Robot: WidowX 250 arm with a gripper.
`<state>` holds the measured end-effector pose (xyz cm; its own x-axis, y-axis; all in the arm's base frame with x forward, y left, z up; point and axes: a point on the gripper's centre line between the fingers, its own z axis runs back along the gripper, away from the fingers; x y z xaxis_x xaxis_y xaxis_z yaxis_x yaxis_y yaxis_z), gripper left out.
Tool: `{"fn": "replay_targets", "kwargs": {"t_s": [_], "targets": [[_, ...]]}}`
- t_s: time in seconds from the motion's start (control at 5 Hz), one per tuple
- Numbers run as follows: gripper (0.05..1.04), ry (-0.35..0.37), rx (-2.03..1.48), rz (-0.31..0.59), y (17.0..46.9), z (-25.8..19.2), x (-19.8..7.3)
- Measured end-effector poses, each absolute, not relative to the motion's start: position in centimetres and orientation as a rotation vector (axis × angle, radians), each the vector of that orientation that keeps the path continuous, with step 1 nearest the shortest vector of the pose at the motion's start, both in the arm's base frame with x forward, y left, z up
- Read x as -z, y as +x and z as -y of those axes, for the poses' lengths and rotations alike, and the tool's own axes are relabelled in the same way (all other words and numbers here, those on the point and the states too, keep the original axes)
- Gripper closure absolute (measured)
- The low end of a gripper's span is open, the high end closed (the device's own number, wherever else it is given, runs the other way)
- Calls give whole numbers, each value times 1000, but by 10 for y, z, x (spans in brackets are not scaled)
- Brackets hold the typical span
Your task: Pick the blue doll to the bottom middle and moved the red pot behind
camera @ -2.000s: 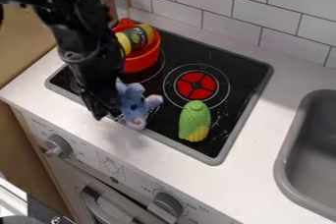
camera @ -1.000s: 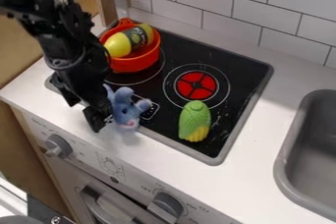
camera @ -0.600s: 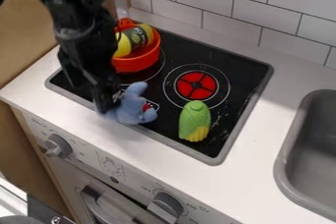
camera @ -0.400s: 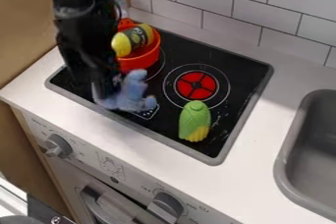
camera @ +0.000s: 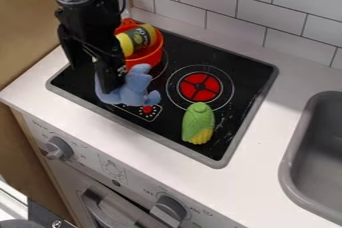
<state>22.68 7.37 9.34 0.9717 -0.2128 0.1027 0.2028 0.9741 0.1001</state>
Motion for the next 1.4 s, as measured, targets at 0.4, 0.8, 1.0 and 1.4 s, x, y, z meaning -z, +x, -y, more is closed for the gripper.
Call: {"fn": "replay_targets", "kwargs": {"t_s": [0.4, 0.8, 1.0, 1.4], "targets": [[87, 156, 201, 217, 244, -76, -51], [87, 149, 189, 211, 243, -74, -47], [87, 143, 178, 135, 234, -67, -58], [87, 126, 164, 53, 246, -64, -96]]}}
